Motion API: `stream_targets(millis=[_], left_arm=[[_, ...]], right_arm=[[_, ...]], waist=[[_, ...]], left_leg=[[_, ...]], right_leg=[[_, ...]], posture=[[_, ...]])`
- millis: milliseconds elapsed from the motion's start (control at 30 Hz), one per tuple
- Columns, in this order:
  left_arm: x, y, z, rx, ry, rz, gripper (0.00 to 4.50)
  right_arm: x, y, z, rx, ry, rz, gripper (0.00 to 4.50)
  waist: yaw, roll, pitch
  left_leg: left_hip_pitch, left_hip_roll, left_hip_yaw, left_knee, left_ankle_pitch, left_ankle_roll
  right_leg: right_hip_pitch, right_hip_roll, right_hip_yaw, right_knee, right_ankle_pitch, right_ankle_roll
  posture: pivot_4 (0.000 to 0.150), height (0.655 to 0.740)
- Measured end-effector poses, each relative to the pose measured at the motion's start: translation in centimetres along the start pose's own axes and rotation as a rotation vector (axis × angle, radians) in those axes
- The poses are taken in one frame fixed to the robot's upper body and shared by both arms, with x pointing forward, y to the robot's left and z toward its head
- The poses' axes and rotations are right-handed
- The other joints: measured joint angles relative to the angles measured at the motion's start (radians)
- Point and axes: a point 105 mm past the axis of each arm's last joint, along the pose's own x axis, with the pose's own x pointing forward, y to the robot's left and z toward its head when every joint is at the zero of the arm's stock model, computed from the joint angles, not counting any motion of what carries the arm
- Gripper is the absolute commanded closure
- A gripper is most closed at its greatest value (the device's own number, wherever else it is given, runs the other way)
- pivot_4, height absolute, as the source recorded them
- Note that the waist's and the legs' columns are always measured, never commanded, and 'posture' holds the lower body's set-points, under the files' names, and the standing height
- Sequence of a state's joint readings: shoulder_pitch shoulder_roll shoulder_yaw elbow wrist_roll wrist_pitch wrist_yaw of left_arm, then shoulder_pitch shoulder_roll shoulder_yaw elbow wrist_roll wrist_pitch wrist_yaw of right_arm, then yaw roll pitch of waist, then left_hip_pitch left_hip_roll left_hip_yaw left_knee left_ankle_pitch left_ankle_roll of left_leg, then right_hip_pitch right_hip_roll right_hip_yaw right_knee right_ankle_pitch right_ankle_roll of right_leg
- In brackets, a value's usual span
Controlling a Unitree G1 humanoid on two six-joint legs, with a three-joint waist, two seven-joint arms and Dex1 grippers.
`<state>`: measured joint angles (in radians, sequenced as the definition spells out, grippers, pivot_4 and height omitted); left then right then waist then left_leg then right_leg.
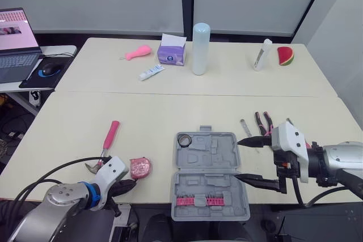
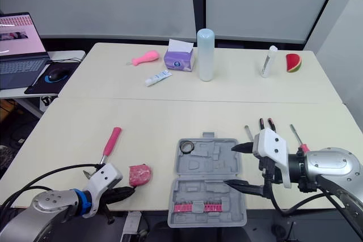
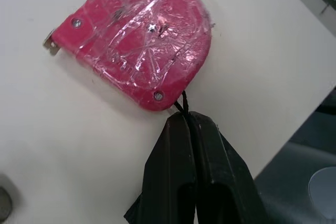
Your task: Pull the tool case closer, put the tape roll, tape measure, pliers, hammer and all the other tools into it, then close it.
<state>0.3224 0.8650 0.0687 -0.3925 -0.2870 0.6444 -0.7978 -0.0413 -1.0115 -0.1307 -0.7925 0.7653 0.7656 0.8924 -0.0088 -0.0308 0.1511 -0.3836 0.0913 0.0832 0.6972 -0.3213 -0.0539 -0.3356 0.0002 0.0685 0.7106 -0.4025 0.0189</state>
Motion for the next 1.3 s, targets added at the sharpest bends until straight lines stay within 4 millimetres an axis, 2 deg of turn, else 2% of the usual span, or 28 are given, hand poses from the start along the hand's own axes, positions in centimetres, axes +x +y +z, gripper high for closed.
stream_targets(millis=[167,500,667,767,900,1067,1167,1200,1300], left_arm=[[-0.3,0.0,-0.4,-0.007,0.009,0.004,4.49],[-0.3,-0.9,-0.5,-0.014,0.015,-0.017,4.49],[-0.3,-0.7,-0.3,0.001,0.007,-0.011,4.49],[-0.3,-0.7,-0.3,-0.001,0.004,-0.021,3.89],[-1.1,-0.6,-0.2,0.001,-0.024,-0.032,2.71],[-4.5,0.6,1.2,0.125,-0.096,-0.05,1.15],[-6.5,2.1,2.0,0.227,-0.124,-0.075,0.25],[-6.9,2.6,2.4,0.268,-0.138,-0.083,0.03],[-7.3,3.9,3.9,0.438,-0.187,-0.139,0.03]], right_arm=[[0.4,0.5,0.0,-0.025,0.004,0.036,0.0],[0.5,0.4,0.0,-0.049,0.01,0.029,0.0],[0.5,0.3,-0.1,-0.053,0.011,0.024,0.0],[0.5,0.3,-0.1,-0.055,0.012,0.022,0.0],[0.5,0.3,-0.2,-0.052,0.013,0.021,0.0],[0.5,0.4,-0.2,-0.049,0.013,0.022,0.0],[0.4,0.4,-0.1,-0.053,0.011,0.021,0.0],[0.5,0.4,0.0,-0.057,0.007,0.022,0.0],[0.7,0.5,0.6,-0.078,-0.013,0.033,0.0]], waist=[[0.0,0.0,0.0],[0.0,0.0,0.001],[0.0,0.0,0.001],[0.0,0.0,0.002],[-0.001,-0.001,0.003],[-0.001,-0.001,0.004],[-0.001,0.0,0.005],[-0.001,0.001,0.005],[0.002,0.002,0.006]], left_leg=[[0.0,0.0,0.0,0.0,0.0,0.0],[0.0,0.0,0.0,0.0,0.0,0.0],[0.0,0.0,0.0,0.0,0.0,0.0],[0.0,0.0,0.0,0.0,0.0,0.0],[0.0,0.001,0.0,0.0,0.0,0.0],[0.0,0.001,0.0,0.0,0.0,0.0],[0.0,0.001,0.0,0.0,0.0,0.0],[0.0,0.001,0.0,0.0,0.0,0.0],[0.0,0.0,0.0,0.0,0.0,0.0]], right_leg=[[0.0,0.0,0.0,0.0,0.0,0.0],[0.0,0.0,0.0,0.0,0.0,0.0],[0.0,0.0,0.0,0.0,0.0,0.0],[0.0,0.0,0.0,0.0,0.0,0.0],[0.0,0.0,0.0,0.0,0.0,0.0],[-0.001,0.0,-0.001,0.0,0.0,0.0],[-0.001,0.0,-0.001,0.0,0.0,0.0],[-0.001,0.0,-0.001,0.0,0.0,0.0],[-0.002,0.0,-0.001,0.0,0.0,0.0]], posture=[[0.15,0.7075],[0.15,0.7075],[0.15,0.7075],[0.15,0.7075],[0.15,0.7075],[0.15,0.7075],[0.15,0.7075],[0.15,0.7075],[0.15,0.7075]])
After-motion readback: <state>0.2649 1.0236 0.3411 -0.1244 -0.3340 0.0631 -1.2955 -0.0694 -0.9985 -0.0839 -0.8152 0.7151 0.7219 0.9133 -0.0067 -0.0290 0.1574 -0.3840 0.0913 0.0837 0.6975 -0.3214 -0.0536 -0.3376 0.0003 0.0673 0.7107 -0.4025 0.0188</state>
